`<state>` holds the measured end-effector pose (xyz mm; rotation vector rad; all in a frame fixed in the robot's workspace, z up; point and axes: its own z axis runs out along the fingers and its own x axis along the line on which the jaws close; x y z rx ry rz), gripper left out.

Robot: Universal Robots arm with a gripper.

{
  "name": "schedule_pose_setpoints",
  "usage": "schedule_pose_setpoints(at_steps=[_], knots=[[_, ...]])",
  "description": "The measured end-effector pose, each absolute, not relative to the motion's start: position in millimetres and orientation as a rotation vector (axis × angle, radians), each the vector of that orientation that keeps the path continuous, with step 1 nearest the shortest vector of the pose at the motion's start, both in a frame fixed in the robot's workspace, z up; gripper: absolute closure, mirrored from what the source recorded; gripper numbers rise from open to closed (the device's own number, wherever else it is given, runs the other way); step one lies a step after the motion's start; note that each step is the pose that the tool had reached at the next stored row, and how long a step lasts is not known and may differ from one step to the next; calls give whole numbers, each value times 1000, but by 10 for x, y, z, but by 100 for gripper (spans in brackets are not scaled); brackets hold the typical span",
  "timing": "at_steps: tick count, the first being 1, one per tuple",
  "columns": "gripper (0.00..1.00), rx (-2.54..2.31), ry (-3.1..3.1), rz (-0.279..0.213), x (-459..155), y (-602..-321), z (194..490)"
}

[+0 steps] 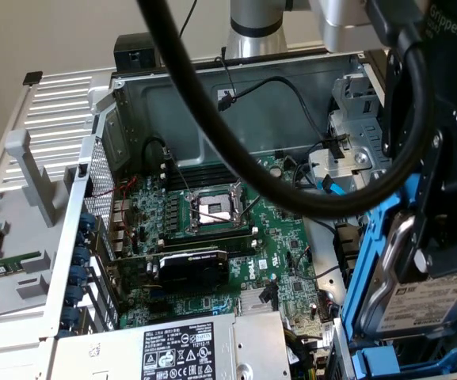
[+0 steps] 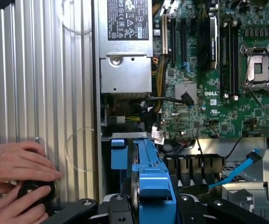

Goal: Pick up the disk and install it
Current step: 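Insert the disk into the insertion slot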

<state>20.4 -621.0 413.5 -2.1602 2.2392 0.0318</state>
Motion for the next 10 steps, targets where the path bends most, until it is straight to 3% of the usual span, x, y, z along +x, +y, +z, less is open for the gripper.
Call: schedule_pose_setpoints(at_steps=[10], knots=[[62, -2160, 2239, 32, 204, -6210, 4109]])
